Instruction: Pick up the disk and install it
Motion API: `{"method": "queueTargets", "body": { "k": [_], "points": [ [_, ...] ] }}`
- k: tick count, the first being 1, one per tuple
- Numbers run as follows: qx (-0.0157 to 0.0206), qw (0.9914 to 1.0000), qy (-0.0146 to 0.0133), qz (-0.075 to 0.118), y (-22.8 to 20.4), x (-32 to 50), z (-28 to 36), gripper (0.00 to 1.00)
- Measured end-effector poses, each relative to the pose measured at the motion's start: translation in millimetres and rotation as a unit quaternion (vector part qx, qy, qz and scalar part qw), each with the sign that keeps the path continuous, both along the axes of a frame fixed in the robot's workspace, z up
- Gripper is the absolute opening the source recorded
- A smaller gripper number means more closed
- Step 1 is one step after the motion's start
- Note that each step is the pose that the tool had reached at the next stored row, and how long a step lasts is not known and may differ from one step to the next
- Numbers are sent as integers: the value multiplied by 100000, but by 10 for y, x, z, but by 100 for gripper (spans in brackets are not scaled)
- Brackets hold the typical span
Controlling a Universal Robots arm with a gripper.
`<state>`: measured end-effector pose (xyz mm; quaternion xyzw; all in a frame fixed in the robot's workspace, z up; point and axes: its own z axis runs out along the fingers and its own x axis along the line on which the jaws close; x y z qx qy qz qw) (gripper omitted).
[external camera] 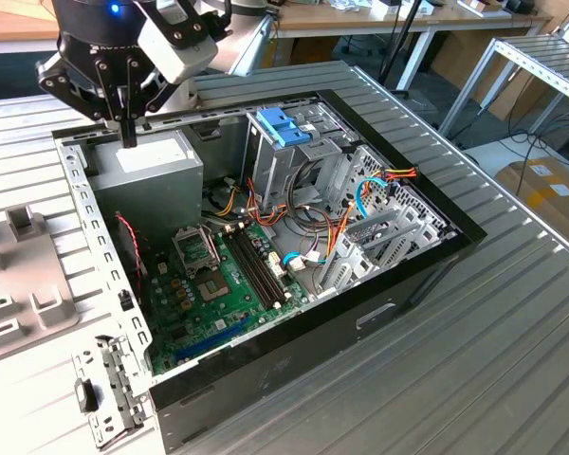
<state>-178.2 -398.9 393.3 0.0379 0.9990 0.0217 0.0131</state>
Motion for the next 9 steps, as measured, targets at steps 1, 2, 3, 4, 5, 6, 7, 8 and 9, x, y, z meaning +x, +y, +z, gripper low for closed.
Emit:
{"method": "queueTargets", "body": {
  "k": [1,2,3,4,5,6,7,8,9],
  "points": [
    [-3,100000,1,2,0,-4,0,11],
    [-1,100000,-1,3,0,-8,0,11],
    [1,100000,-3,1,0,-13,0,11],
    [0,100000,-3,0,0,-17,0,11],
    [-1,100000,1,0,0,-22,0,11],
    [-1,100000,-1,2,0,-26,0,11],
    [0,100000,0,0,0,-31,0,11],
    [0,100000,-2,-1,0,-35,0,11],
    [0,100000,-3,-1,0,-41,0,11]
  ]
}}
